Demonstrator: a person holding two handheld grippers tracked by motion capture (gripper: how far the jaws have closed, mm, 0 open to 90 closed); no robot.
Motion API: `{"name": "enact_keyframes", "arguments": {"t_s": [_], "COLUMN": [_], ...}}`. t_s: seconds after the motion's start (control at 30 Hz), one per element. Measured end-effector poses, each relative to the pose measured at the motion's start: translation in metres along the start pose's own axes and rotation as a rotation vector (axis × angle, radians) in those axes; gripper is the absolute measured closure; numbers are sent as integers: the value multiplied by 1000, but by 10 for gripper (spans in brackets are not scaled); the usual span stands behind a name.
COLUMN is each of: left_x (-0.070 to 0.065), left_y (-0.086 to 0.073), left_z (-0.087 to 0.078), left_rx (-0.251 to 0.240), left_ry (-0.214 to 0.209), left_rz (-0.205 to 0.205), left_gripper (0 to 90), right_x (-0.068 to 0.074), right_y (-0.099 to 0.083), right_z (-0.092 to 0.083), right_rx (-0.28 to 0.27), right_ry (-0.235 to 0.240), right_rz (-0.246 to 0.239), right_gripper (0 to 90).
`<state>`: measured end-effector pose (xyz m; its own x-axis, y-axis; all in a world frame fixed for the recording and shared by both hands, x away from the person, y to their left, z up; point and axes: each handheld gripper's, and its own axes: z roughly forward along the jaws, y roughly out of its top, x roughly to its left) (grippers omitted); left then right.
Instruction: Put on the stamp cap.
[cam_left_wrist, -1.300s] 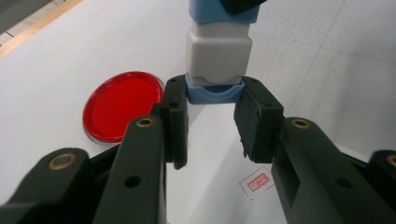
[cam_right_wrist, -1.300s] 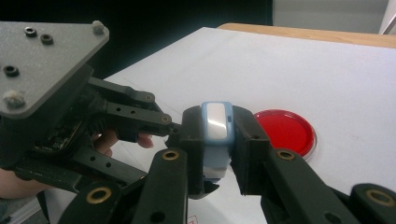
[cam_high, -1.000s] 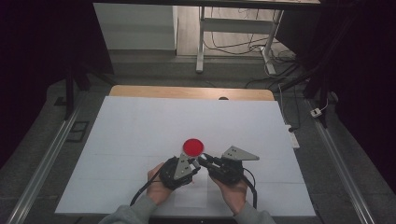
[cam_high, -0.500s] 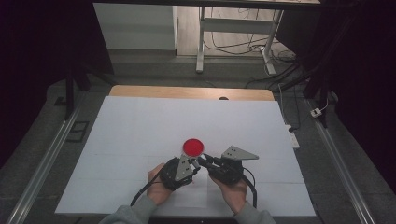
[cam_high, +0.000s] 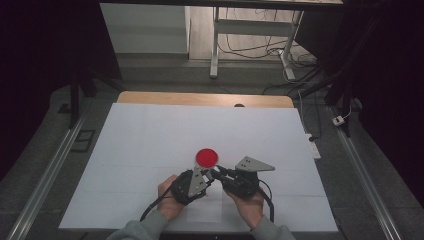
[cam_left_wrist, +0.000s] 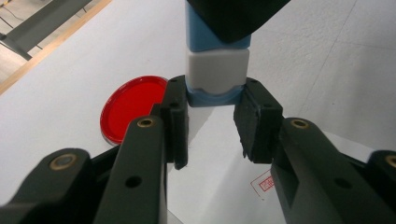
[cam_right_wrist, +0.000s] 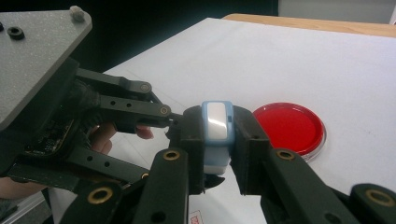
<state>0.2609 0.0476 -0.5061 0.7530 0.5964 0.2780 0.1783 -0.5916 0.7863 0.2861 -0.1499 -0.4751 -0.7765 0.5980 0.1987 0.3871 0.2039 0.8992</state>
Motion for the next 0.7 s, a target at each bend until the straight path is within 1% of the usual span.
{"name": "enact_keyframes", "arguments": {"t_s": [0.23, 0.37, 0.4, 0.43, 0.5, 0.53, 0.6, 0.7], "left_x": [0, 1, 1, 1, 1, 2, 3, 3], "left_y": [1, 1, 1, 1, -1, -1, -3, -3], "left_z": [-2, -2, -2, -1, 0, 1, 2, 2], "left_rx": [0, 0, 1, 7, 11, 27, 17, 17], "left_ry": [8, 4, 1, -12, -12, -21, -29, -32], "left_rz": [4, 5, 2, -4, -4, -8, -17, -19], "left_gripper": [655, 655, 655, 655, 653, 653, 651, 650], "right_x": [0, 1, 1, 0, -1, -1, -2, -3], "right_y": [-1, -1, -1, -1, -1, -1, -1, -1], "right_z": [1, 0, 0, 0, 1, 1, 0, 0], "right_rx": [-2, -3, -2, 0, 7, 8, 7, 3], "right_ry": [5, 6, 8, 7, 8, 11, 10, 12], "right_rz": [-2, -2, 2, 5, 11, 17, 14, 19], "right_gripper": [757, 757, 758, 757, 756, 756, 756, 755]}}
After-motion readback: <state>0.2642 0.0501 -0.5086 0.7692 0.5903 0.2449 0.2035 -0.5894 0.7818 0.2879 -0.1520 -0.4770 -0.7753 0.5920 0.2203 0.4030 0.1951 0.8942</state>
